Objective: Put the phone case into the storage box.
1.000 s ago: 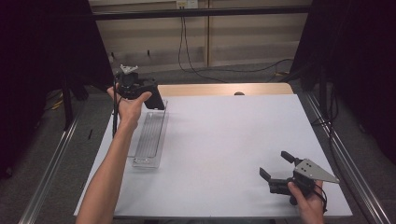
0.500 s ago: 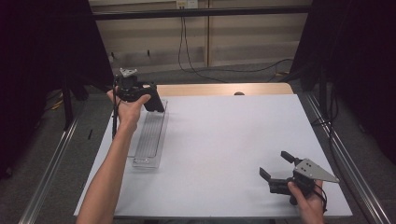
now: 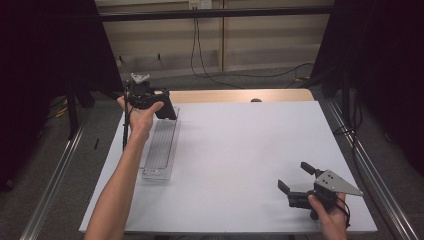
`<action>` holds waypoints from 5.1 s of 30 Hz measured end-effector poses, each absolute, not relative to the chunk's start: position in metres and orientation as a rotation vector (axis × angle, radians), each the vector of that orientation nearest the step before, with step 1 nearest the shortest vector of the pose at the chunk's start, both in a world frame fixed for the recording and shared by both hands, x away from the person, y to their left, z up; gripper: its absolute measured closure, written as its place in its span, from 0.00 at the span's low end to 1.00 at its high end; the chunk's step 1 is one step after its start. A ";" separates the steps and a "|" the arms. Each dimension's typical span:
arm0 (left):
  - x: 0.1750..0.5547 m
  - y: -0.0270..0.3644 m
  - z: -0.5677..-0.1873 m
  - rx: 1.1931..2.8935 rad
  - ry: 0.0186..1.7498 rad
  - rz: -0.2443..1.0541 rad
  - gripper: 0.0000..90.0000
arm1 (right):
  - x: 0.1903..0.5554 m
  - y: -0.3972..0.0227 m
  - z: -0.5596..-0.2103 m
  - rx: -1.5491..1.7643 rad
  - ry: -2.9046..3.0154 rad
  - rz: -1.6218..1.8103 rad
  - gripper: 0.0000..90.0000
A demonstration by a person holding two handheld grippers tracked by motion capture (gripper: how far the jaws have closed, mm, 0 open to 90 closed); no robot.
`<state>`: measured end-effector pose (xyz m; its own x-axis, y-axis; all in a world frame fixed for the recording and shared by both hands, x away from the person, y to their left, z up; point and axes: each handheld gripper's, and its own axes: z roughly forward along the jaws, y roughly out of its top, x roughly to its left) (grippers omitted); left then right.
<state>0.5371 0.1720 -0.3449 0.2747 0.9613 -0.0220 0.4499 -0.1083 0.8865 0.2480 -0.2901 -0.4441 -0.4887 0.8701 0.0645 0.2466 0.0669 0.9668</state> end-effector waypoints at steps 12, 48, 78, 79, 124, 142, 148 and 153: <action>0.540 0.168 -0.352 1.707 1.301 0.767 0.15 | 0.248 -0.290 -0.444 1.112 1.794 1.448 0.00; 0.545 0.161 -0.360 1.727 1.273 0.802 0.14 | 0.248 -0.290 -0.445 1.108 1.802 1.451 0.00; 0.553 0.164 -0.364 1.691 1.244 0.775 0.13 | 0.249 -0.290 -0.445 1.112 1.804 1.455 0.00; 0.553 0.165 -0.364 1.688 1.246 0.769 0.12 | 0.249 -0.290 -0.445 1.112 1.804 1.455 0.00; 0.539 0.181 -0.336 1.552 1.035 0.778 0.02 | 0.248 -0.290 -0.445 1.106 1.801 1.455 0.00; 0.523 0.194 -0.327 1.554 0.970 0.719 0.02 | 0.247 -0.289 -0.444 1.100 1.796 1.452 0.00; 0.514 0.195 -0.328 1.558 0.939 0.729 0.03 | 0.247 -0.289 -0.444 1.098 1.794 1.451 0.00; 0.506 0.200 -0.331 1.550 0.929 0.718 0.04 | 0.247 -0.288 -0.443 1.096 1.791 1.450 0.00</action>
<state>0.5061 0.1998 -0.3311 0.5021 0.8637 -0.0431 0.1762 -0.0534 0.9829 0.2469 -0.2885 -0.4434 -0.4932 0.8681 0.0567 0.2360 0.0707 0.9692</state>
